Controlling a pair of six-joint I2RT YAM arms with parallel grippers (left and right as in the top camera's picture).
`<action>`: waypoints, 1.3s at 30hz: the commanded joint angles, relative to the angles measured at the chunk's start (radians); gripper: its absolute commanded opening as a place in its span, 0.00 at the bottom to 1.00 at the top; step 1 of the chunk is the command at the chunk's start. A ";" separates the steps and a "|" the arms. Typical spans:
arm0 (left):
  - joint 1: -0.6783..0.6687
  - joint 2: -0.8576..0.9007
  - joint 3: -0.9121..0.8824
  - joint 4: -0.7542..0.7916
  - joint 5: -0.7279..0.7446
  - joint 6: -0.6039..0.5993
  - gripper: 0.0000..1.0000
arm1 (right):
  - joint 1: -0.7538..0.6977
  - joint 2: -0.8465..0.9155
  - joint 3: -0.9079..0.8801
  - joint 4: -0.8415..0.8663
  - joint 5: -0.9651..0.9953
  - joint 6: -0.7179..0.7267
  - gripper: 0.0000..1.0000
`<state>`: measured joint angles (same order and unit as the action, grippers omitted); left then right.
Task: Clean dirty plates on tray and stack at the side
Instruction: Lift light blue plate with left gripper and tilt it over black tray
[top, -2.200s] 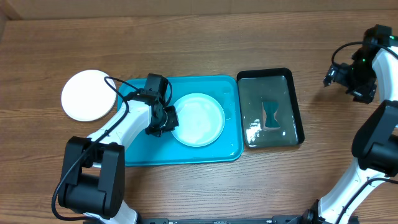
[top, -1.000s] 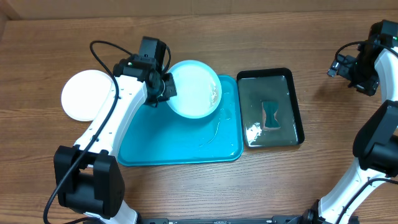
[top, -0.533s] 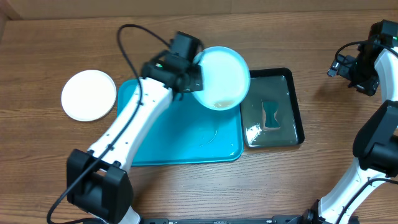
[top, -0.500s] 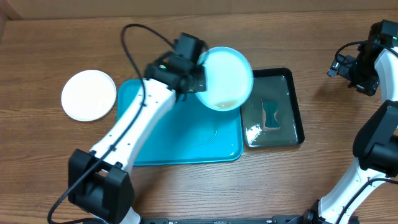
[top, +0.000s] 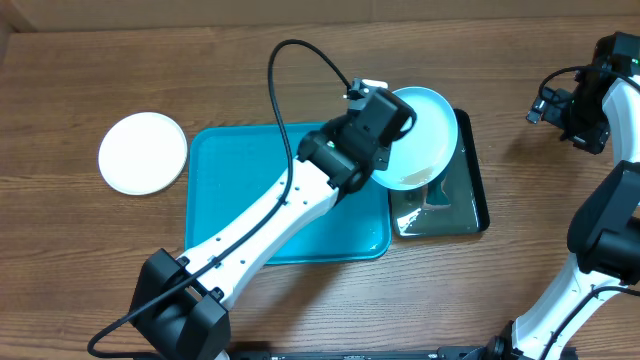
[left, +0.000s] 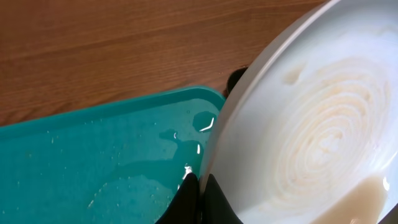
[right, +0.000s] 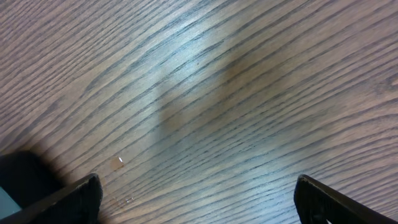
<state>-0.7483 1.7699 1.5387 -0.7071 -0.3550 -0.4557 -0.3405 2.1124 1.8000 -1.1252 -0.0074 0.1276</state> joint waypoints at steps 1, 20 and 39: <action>-0.029 0.008 0.029 0.018 -0.108 0.044 0.04 | -0.001 -0.026 0.017 0.005 0.006 0.003 1.00; -0.201 0.008 0.029 0.109 -0.477 0.293 0.04 | -0.001 -0.026 0.017 0.004 0.006 0.003 1.00; -0.398 0.008 0.029 0.398 -0.857 0.714 0.04 | -0.001 -0.026 0.017 0.005 0.006 0.003 1.00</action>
<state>-1.1378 1.7699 1.5406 -0.3244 -1.1568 0.2058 -0.3405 2.1124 1.8000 -1.1252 -0.0078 0.1272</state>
